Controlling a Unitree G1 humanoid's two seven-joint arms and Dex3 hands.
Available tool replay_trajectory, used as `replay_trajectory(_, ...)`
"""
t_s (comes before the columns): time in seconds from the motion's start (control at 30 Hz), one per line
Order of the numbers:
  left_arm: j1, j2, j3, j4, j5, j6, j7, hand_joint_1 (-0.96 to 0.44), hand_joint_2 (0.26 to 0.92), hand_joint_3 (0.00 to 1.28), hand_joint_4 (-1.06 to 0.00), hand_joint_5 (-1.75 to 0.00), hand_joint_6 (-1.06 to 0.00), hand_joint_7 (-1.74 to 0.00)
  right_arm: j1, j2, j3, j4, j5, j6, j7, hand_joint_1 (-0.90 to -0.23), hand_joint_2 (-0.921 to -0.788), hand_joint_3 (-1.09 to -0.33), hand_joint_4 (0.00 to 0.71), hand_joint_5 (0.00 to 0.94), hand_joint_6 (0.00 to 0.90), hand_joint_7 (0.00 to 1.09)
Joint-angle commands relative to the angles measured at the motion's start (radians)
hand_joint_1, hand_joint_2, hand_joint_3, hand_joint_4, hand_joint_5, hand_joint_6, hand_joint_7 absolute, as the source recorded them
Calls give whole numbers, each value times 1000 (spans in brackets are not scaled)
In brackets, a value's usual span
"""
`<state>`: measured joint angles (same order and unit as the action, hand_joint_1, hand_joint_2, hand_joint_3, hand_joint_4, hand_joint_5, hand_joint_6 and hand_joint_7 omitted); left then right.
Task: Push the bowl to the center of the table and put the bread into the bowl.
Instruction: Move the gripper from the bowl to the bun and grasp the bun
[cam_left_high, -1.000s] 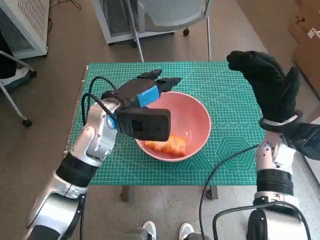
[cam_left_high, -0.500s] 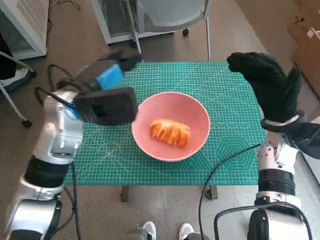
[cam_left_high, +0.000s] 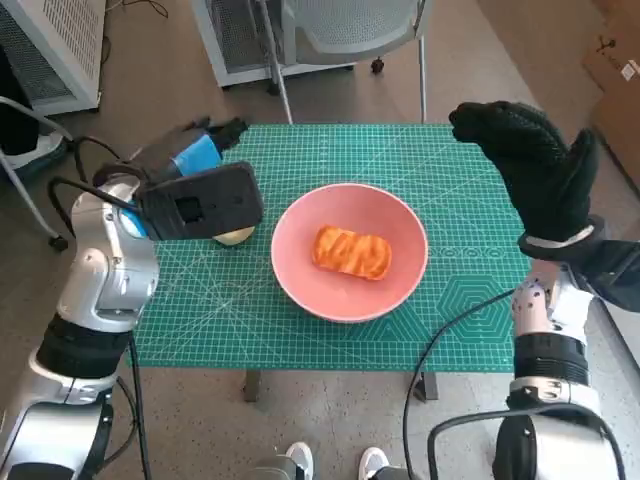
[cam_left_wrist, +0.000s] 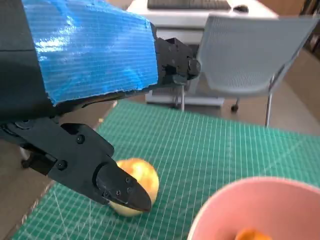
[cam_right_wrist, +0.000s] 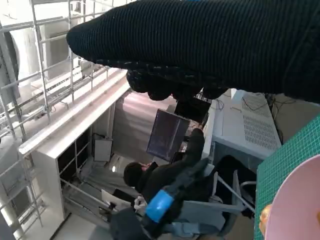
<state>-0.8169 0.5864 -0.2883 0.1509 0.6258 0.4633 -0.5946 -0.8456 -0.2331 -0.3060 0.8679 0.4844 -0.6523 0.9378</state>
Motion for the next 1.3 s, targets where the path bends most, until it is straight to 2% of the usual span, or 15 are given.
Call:
replay_trajectory(0.03, 4, 3, -13, 27, 7, -5, 2, -139, 680, 0, 1, 1, -87, 0, 1, 0, 2, 13, -4, 12, 18, -675, -921, -781, 280, 1, 367, 0)
replay_trajectory(0.3, 9, -24, -27, 108, 12, -20, 66, -57, 678, 0, 1, 1, -102, -7, -4, -4, 0, 13, 1, 30, 32, -679, -921, -779, 277, 0, 366, 0)
replay_trajectory(0.6, -44, -71, -83, 273, 28, -23, 96, 5, 677, 0, 1, 1, -104, -5, -7, -6, -8, 24, 2, 35, 42, -686, -921, -776, 276, 0, 366, 0)
replay_trajectory(0.97, -133, -117, -154, 526, 58, -48, 119, -40, 673, 0, 1, 1, -100, -1, 1, -12, -11, 10, -1, 29, 43, -680, -921, -776, 276, 0, 358, 0)
replay_trajectory(1.3, -234, -181, -203, 817, 64, -81, 173, -164, 677, 2, 1, 1, -126, -12, 0, -14, -18, 18, 0, 9, 40, -670, -921, -781, 279, 1, 346, 0)
